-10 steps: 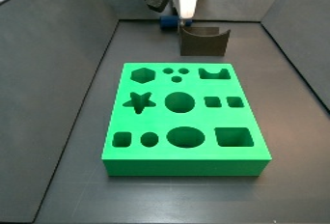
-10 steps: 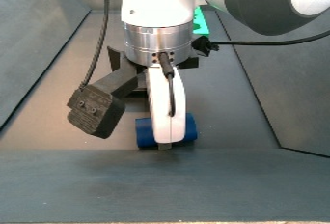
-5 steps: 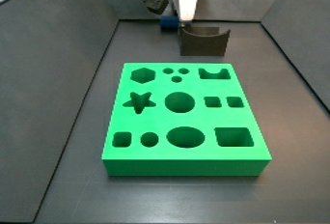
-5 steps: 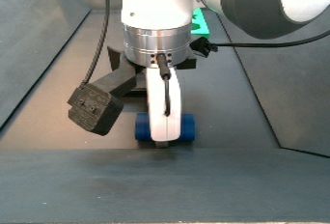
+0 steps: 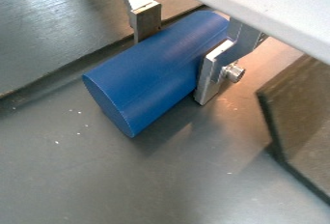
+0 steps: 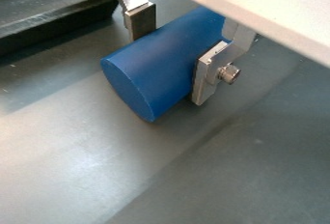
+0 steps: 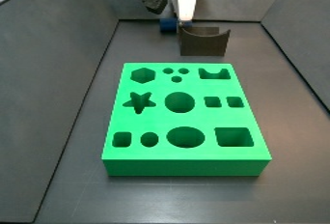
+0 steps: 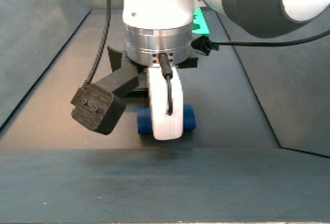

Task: Pick up the oval object. Move up. Place the oval object on the fixture. Regrasp the oval object. Move to above the board. Insert the oval object.
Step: Pick up the oval object, then move up.

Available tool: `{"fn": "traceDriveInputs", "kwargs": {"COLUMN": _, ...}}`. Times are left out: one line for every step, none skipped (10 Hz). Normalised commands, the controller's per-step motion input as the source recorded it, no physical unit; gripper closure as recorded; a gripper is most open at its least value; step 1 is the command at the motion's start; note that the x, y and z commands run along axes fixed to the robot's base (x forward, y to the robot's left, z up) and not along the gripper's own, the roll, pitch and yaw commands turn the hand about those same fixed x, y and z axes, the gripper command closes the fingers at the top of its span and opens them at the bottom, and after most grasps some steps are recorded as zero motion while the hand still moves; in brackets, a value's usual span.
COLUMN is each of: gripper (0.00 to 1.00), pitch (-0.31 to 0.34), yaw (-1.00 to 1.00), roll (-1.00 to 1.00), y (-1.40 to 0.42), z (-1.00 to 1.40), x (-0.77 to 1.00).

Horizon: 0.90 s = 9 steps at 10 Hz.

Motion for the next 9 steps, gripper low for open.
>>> {"fn": "traceDriveInputs", "kwargs": {"gripper": 1.0, "pitch": 0.0, "yaw": 0.0, "roll": 0.0, "y": 0.0, "z": 0.0, "x": 0.0}}
{"fn": "traceDriveInputs", "kwargs": {"gripper": 1.0, "pitch": 0.0, "yaw": 0.0, "roll": 0.0, "y": 0.0, "z": 0.0, "x": 0.0}}
{"fn": "traceDriveInputs", "kwargs": {"gripper": 1.0, "pitch": 0.0, "yaw": 0.0, "roll": 0.0, "y": 0.0, "z": 0.0, "x": 0.0}}
{"fn": "traceDriveInputs", "kwargs": {"gripper": 1.0, "pitch": 0.0, "yaw": 0.0, "roll": 0.0, "y": 0.0, "z": 0.0, "x": 0.0}}
{"fn": "traceDriveInputs", "kwargs": {"gripper": 1.0, "pitch": 0.0, "yaw": 0.0, "roll": 0.0, "y": 0.0, "z": 0.0, "x": 0.0}}
{"fn": "traceDriveInputs", "kwargs": {"gripper": 1.0, "pitch": 0.0, "yaw": 0.0, "roll": 0.0, "y": 0.0, "z": 0.0, "x": 0.0}}
{"fn": "traceDriveInputs", "kwargs": {"gripper": 1.0, "pitch": 0.0, "yaw": 0.0, "roll": 0.0, "y": 0.0, "z": 0.83, "x": 0.0}}
{"fn": "traceDriveInputs", "kwargs": {"gripper": 1.0, "pitch": -0.03, "yaw": 0.02, "roll": 0.03, "y": 0.04, "z": 0.74, "x": 0.02}}
{"fn": "traceDriveInputs", "kwargs": {"gripper": 1.0, "pitch": -0.012, "yaw": 0.01, "roll": 0.04, "y": 0.02, "z": 0.56, "x": 0.0}}
